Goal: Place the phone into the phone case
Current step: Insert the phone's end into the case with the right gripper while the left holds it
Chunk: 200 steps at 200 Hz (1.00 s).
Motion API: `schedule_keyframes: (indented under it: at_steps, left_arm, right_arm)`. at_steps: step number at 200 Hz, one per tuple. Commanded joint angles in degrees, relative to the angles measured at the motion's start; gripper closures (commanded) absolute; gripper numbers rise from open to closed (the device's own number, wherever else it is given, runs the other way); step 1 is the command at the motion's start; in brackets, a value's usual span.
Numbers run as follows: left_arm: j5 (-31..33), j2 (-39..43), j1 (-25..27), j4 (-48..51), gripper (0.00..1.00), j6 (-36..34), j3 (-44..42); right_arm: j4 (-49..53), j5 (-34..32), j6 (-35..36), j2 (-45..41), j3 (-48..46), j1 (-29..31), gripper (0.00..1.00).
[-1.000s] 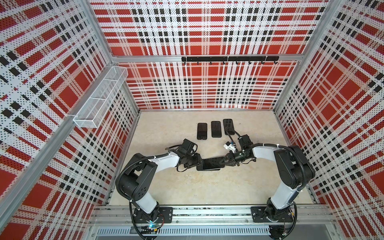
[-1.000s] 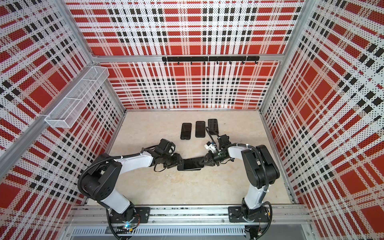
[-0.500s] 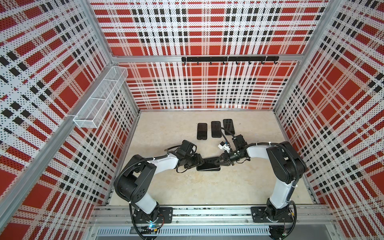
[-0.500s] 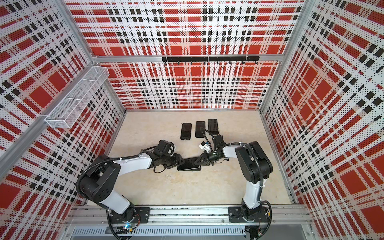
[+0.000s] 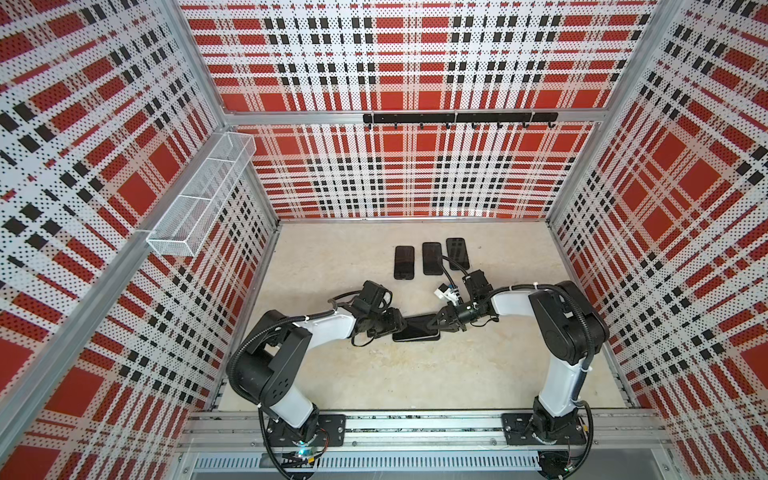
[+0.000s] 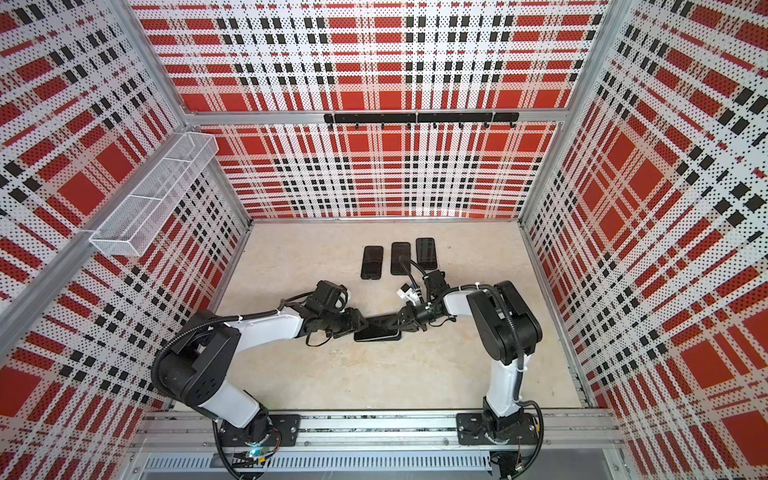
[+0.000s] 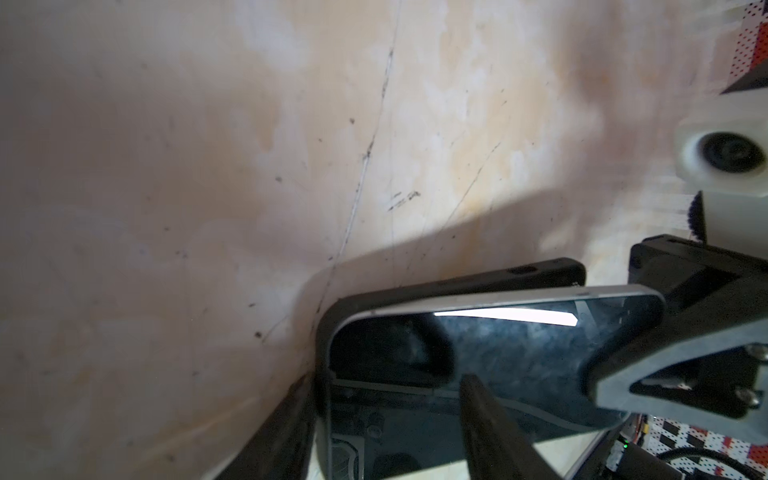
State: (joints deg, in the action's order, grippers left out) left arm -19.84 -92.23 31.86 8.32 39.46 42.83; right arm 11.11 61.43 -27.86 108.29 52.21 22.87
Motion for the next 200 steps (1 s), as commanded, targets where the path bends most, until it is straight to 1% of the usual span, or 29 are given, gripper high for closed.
schedule_keyframes:
  at_steps: [1,10,24,37,49,72,104,138,162,200]
  left_arm:
    - [0.37,0.2,0.47,5.0,0.47,-3.35,0.42]
    - [0.76,-0.06,0.36,5.51,0.48,-3.67,0.5]
    - [1.2,-0.41,0.27,5.92,0.51,-3.95,0.47]
    - [1.2,-0.65,0.22,5.92,0.53,-4.04,0.52]
    - [1.2,-0.93,0.23,5.92,0.54,-4.12,0.71]
    - [1.16,-1.53,0.31,5.75,0.57,-4.52,1.14]
    - [0.72,-2.26,0.38,5.66,0.61,-5.06,1.56]
    - [0.94,-2.83,0.31,5.53,0.62,-5.54,1.64]
    - [-0.02,-3.29,0.32,4.44,0.63,-5.65,1.56]
    - [-0.81,-3.49,0.31,3.47,0.63,-5.71,1.37]
  right_arm:
    - [4.64,-12.65,0.72,2.84,-0.2,1.7,0.92]
    - [5.45,-13.66,1.03,2.46,0.28,1.73,0.91]
    - [8.09,-18.35,2.72,0.74,1.57,2.39,0.88]
    - [11.14,-21.1,3.98,-0.66,3.42,2.96,0.84]
    - [12.65,-22.49,4.04,-1.77,4.52,3.01,0.79]
    - [16.16,-25.25,5.24,-2.58,7.07,3.05,0.74]
    - [21.73,-26.76,6.94,-2.33,11.01,3.17,0.68]
    - [28.01,-30.44,8.32,-2.65,15.19,3.15,0.62]
    - [30.87,-32.37,8.59,-2.87,17.01,3.18,0.6]
    - [33.71,-36.8,8.81,-3.89,16.79,3.28,0.62]
